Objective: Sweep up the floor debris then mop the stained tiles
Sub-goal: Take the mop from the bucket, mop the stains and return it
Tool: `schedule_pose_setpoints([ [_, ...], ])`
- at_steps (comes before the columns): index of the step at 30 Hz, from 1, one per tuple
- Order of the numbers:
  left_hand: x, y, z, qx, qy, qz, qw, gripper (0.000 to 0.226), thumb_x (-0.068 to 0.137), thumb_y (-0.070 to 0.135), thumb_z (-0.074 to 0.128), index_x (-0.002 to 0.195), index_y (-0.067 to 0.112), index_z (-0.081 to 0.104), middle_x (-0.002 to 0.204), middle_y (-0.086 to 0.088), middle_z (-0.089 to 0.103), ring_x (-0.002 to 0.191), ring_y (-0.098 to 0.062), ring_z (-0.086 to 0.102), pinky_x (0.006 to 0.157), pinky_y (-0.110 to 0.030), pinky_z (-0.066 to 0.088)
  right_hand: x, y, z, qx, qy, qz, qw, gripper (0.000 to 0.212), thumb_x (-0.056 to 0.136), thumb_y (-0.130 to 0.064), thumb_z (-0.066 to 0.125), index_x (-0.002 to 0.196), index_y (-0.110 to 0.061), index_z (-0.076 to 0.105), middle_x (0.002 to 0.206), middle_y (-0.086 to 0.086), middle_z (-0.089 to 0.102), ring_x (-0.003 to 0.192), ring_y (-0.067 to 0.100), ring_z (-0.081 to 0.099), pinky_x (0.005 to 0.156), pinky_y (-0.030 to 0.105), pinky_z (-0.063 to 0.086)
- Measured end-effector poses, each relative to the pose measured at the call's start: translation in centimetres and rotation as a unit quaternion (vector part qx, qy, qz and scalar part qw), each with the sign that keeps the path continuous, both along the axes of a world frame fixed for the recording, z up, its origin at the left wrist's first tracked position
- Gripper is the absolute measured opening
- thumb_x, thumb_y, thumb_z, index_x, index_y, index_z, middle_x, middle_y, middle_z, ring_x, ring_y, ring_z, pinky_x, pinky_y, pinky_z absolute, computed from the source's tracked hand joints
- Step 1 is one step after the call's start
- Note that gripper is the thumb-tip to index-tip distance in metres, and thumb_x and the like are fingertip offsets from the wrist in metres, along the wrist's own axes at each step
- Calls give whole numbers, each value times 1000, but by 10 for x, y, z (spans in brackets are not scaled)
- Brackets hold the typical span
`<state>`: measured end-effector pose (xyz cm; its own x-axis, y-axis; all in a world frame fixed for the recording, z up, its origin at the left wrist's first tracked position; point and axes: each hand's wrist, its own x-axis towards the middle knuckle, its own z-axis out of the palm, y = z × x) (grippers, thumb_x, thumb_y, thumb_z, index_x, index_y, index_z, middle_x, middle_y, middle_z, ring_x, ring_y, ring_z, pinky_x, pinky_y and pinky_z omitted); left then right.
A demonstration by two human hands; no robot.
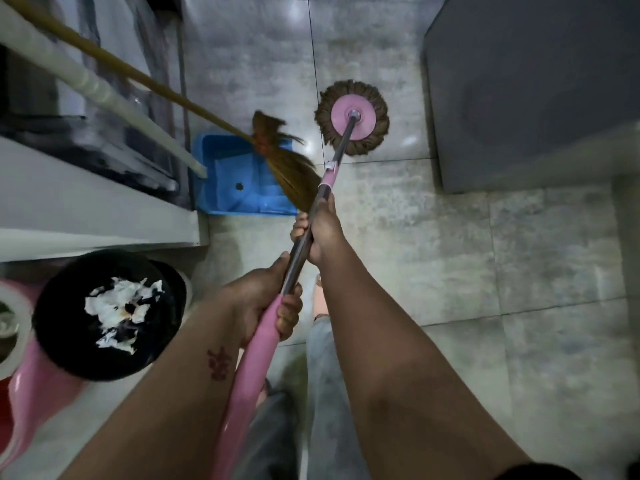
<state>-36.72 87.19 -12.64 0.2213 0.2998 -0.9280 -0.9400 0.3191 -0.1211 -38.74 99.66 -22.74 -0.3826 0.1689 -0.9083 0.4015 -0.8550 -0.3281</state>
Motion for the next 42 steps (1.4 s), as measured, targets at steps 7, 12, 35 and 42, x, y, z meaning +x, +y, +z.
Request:
schedule_pose_setpoints([
  [7, 81, -92, 24, -26, 30, -113, 993, 62, 90, 68, 39, 65, 12, 46, 44, 0, 38, 29, -12, 31, 32, -14, 31, 107, -96, 10, 4, -19, -82, 996, 30, 106, -43, 27, 132, -53, 37, 59, 0, 32, 34, 7, 33, 35, 14, 31],
  [12, 117, -125, 43, -37, 22, -183, 982, 61, 90, 67, 42, 64, 12, 47, 44, -1, 38, 30, -13, 33, 35, -14, 32, 164, -133, 28, -2, -28, -141, 990, 18, 103, -48, 32, 117, -54, 42, 54, -3, 37, 36, 8, 35, 36, 16, 32],
  [35, 244, 206, 3, 10, 56, -326, 944, 61, 95, 65, 34, 68, 11, 45, 42, 0, 37, 29, -13, 33, 34, -13, 31, 325, 194, -12, 1, -27, -282, 959, 32, 102, -51, 38, 133, -50, 40, 52, -4, 37, 37, 9, 34, 37, 17, 33],
  [42, 275, 311, -18, 33, 57, -308, 949, 63, 93, 67, 36, 66, 11, 47, 41, 1, 41, 28, -11, 35, 33, -12, 31, 352, 309, -29, 4, -24, -297, 955, 41, 104, -45, 33, 145, -39, 32, 53, -3, 37, 36, 8, 34, 36, 17, 33],
])
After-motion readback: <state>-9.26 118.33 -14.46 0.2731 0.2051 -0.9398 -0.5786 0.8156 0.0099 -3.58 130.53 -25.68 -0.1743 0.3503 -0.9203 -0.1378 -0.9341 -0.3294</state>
